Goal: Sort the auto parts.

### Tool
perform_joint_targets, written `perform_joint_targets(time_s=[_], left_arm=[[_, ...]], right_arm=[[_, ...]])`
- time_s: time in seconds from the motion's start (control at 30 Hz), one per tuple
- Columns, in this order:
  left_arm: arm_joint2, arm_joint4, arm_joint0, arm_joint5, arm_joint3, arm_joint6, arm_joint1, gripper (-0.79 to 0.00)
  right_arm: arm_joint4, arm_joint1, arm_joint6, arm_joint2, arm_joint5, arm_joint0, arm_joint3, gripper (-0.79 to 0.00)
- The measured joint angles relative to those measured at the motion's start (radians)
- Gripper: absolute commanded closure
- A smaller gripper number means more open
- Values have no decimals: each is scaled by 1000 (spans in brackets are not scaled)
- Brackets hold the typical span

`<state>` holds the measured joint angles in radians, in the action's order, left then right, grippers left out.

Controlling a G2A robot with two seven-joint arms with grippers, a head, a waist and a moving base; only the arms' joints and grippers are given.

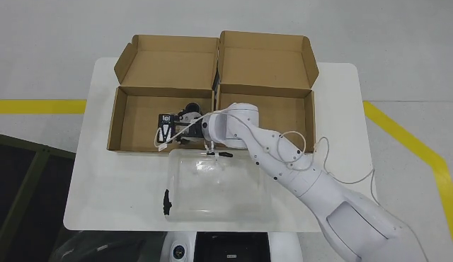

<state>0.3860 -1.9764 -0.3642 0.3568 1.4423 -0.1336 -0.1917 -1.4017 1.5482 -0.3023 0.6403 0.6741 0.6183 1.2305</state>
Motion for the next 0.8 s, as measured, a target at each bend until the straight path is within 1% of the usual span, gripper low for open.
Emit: perform_joint_targets(time_s=[0.23, 0.33, 0.37, 0.47, 0.6, 0.7, 0.73, 0.77, 0.8], left_arm=[[0, 0, 0, 0, 0, 0, 0, -785], [0, 0, 0, 0, 0, 0, 0, -785], [0, 0, 0, 0, 0, 0, 0, -785], [0, 0, 0, 0, 0, 0, 0, -785], [0, 0, 0, 0, 0, 0, 0, -785], [0, 0, 0, 0, 0, 0, 0, -785], [0, 0, 0, 0, 0, 0, 0, -785], [0, 0, 0, 0, 0, 0, 0, -785], [0, 0, 0, 0, 0, 0, 0, -785]], right_arm=[[-52, -42, -5, 85, 41, 78, 169, -382], [-70, -67, -13, 139, 64, 137, 260, -397], [-72, -77, -12, 163, 71, 164, 295, -425], [-83, -100, -12, 226, 78, 233, 373, -459], [-96, -127, 1, 312, 73, 326, 457, -471], [-110, -147, 18, 377, 67, 406, 528, -526], [-115, -152, 22, 395, 68, 431, 550, -566], [-119, -160, 30, 418, 71, 464, 579, -653], [-124, -165, 33, 436, 72, 488, 600, -702]])
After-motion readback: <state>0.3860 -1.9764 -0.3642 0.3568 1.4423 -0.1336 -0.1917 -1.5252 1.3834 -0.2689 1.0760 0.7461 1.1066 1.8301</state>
